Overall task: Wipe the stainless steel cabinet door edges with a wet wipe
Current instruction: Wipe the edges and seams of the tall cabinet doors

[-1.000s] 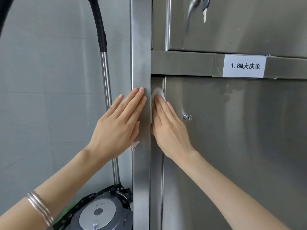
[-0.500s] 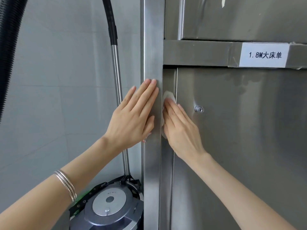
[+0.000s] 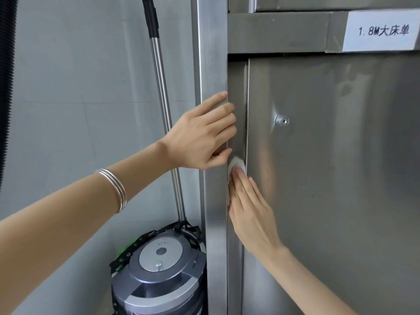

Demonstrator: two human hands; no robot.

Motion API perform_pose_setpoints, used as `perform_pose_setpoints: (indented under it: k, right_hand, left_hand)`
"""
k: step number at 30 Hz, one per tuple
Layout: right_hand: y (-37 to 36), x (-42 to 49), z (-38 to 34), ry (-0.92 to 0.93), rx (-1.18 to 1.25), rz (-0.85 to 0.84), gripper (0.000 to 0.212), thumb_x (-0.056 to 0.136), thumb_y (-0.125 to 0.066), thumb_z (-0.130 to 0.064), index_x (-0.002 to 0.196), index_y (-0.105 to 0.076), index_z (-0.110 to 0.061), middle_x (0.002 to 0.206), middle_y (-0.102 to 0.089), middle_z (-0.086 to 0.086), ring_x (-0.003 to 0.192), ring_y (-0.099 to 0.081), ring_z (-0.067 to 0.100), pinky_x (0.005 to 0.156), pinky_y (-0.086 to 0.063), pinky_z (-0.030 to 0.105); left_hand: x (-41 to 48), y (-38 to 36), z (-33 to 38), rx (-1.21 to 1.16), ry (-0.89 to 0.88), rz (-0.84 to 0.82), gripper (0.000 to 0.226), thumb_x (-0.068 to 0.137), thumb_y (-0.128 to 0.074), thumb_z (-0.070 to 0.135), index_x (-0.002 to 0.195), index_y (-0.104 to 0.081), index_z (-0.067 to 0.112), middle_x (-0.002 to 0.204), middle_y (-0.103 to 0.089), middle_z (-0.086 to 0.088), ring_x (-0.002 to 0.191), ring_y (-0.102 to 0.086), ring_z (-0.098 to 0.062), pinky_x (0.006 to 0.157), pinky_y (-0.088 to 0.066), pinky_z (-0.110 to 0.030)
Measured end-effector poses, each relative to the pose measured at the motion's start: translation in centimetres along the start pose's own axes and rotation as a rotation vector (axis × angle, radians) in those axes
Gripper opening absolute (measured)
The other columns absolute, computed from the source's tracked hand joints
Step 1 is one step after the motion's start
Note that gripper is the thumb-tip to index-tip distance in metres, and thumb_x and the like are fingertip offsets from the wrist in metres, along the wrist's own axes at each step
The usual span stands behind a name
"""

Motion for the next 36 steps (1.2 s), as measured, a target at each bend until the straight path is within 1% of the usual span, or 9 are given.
perform_pose_setpoints:
  k: [2, 5, 10, 13, 15, 19, 25, 29, 36]
  right_hand:
    - [-0.2, 0.2, 0.1, -0.043, 0.031, 0.029, 0.041, 0.092, -0.04, -0.003, 0.131, -0.047, 0.008, 0.141, -0.042, 0.02, 0.137, -0.032, 0.028, 0.113, -0.029, 0.04]
    - [-1.8, -2.4, -0.5, -0.066, 0.04, 0.032, 0.041, 0.09, -0.043, 0.002, 0.13, -0.047, 0.009, 0.141, -0.043, 0.02, 0.138, -0.031, 0.028, 0.114, -0.026, 0.04]
    - [-4.0, -8.8, -2.2, 0.013, 0.034, -0.078, 0.036, 0.085, -0.044, 0.001, 0.115, -0.063, 0.005, 0.134, -0.052, 0.017, 0.131, -0.04, 0.028, 0.108, -0.034, 0.04]
    - [-3.8, -8.4, -2.0, -0.007, -0.002, -0.085, 0.038, 0.088, -0.041, 0.002, 0.122, -0.056, 0.005, 0.137, -0.048, 0.017, 0.132, -0.04, 0.029, 0.106, -0.038, 0.042]
    - [-4.1, -8.8, -2.4, -0.019, -0.008, -0.092, 0.04, 0.091, -0.036, 0.002, 0.127, -0.05, 0.006, 0.14, -0.044, 0.019, 0.134, -0.036, 0.029, 0.108, -0.036, 0.043]
    - [-5.2, -12.0, -3.4, 0.002, -0.051, -0.137, 0.04, 0.087, -0.035, 0.004, 0.117, -0.061, 0.006, 0.132, -0.053, 0.018, 0.129, -0.043, 0.029, 0.106, -0.029, 0.042]
    - [-5.7, -12.3, -2.9, 0.058, -0.032, -0.039, 0.035, 0.091, -0.04, 0.004, 0.122, -0.057, 0.005, 0.135, -0.05, 0.018, 0.131, -0.041, 0.028, 0.107, -0.038, 0.04]
    - [-6.9, -13.3, -2.1, 0.122, -0.025, 0.044, 0.032, 0.091, -0.054, -0.001, 0.123, -0.057, 0.004, 0.136, -0.049, 0.016, 0.133, -0.039, 0.026, 0.109, -0.036, 0.039]
    - [-9.2, -18.0, -3.0, 0.129, -0.046, 0.12, 0.033, 0.09, -0.055, -0.004, 0.123, -0.059, -0.001, 0.137, -0.049, 0.011, 0.134, -0.038, 0.021, 0.109, -0.034, 0.039]
  left_hand:
    - [0.0, -0.2, 0.3, 0.006, -0.024, 0.007, 0.034, 0.087, -0.044, 0.029, 0.081, -0.064, 0.002, 0.091, -0.064, -0.013, 0.105, -0.061, -0.033, 0.115, -0.029, -0.049]
    - [-0.3, -0.6, 1.2, -0.004, -0.047, 0.016, 0.034, 0.087, -0.044, 0.03, 0.079, -0.062, 0.002, 0.088, -0.063, -0.013, 0.101, -0.061, -0.033, 0.115, -0.028, -0.05]
    - [-3.2, -2.0, 5.7, -0.092, -0.106, -0.002, 0.033, 0.084, -0.045, 0.03, 0.077, -0.062, 0.003, 0.084, -0.062, -0.011, 0.099, -0.062, -0.031, 0.118, -0.024, -0.047]
    - [-3.9, -2.4, 6.9, -0.157, -0.06, 0.024, 0.031, 0.082, -0.048, 0.029, 0.076, -0.063, 0.003, 0.083, -0.063, -0.01, 0.1, -0.063, -0.03, 0.118, -0.024, -0.045]
    - [-4.0, -2.7, 6.9, -0.143, -0.045, 0.047, 0.03, 0.08, -0.049, 0.029, 0.076, -0.064, 0.003, 0.082, -0.063, -0.01, 0.099, -0.063, -0.03, 0.118, -0.023, -0.044]
    - [-4.5, -3.0, 7.7, -0.126, -0.029, 0.073, 0.029, 0.08, -0.047, 0.027, 0.075, -0.062, 0.002, 0.079, -0.061, -0.01, 0.098, -0.062, -0.031, 0.12, -0.019, -0.045]
    - [-7.7, -4.4, 13.2, -0.164, -0.091, 0.138, 0.025, 0.084, -0.042, 0.018, 0.068, -0.056, 0.006, 0.07, -0.052, -0.007, 0.077, -0.057, -0.029, 0.115, -0.032, -0.046]
    - [-9.5, -5.4, 15.9, -0.14, -0.114, 0.158, 0.026, 0.086, -0.042, 0.018, 0.071, -0.06, 0.006, 0.071, -0.054, -0.007, 0.079, -0.057, -0.028, 0.115, -0.031, -0.045]
    - [-10.6, -5.6, 17.8, -0.085, -0.105, 0.141, 0.026, 0.084, -0.042, 0.018, 0.071, -0.06, 0.005, 0.075, -0.058, -0.01, 0.086, -0.061, -0.031, 0.116, -0.03, -0.044]
Point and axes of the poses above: each hand's wrist, its own x-axis towards the middle knuckle, its own y-axis out of the back of the hand, z = x × y, the point moved 6 cm from there along x, towards the middle knuckle
